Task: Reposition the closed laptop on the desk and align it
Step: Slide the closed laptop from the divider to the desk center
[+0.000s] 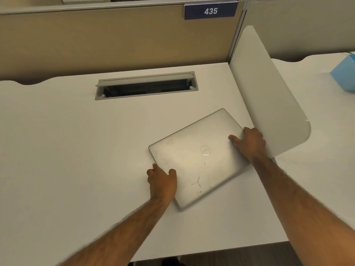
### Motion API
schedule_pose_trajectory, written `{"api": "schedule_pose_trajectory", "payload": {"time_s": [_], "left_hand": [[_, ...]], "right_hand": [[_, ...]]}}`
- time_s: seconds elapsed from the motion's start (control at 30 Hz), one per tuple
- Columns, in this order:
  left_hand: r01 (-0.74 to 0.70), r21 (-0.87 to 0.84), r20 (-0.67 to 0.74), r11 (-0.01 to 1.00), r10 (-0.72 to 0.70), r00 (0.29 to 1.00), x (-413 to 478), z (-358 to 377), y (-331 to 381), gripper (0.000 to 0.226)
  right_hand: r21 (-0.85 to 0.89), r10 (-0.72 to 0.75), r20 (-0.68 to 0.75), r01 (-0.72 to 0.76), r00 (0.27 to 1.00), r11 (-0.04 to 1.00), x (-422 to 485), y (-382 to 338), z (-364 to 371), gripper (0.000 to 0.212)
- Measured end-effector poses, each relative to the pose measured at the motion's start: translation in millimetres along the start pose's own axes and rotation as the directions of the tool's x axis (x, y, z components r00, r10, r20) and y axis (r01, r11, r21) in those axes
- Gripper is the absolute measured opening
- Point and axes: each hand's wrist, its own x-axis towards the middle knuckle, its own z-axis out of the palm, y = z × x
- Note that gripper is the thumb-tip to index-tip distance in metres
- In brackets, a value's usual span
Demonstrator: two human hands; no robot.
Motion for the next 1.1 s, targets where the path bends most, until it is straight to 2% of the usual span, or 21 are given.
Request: {"api": "schedule_pose_trajectory", "payload": {"time_s": [0.13,0.3,0.4,0.67,1.1], "left_hand": [[0.136,-0.133,0.007,0.982,-0.136,0.991,3.5,2.8,11.2,0.069],[0.202,-0.245,-0.007,0.948,-0.21,0.978,10.6,0.2,15.9,0.065],[0.208,-0.279,-0.022,0.937,-0.223,0.975,10.2,2.1,18.4,0.066],[0.209,-0.358,-0.018,0.91,-0.23,0.973,16.1,-3.9,15.4,0.068],[0.159,-0.4,-0.016,0.902,-0.181,0.983,30.5,-33.7,1.5,0.067]], "right_hand": [[0.071,0.048,0.075,-0.053,0.996,0.996,9.7,3.5,-3.6,0.077],[0.3,0.113,0.169,-0.16,0.979,0.94,22.1,5.1,-13.7,0.08],[0.39,0.101,0.227,-0.185,0.969,0.902,26.7,5.4,-18.4,0.072],[0.452,0.109,0.263,-0.222,0.959,0.864,26.5,2.1,-23.1,0.059],[0.545,0.094,0.275,-0.235,0.957,0.804,3.2,-18.0,-23.7,0.053]]}}
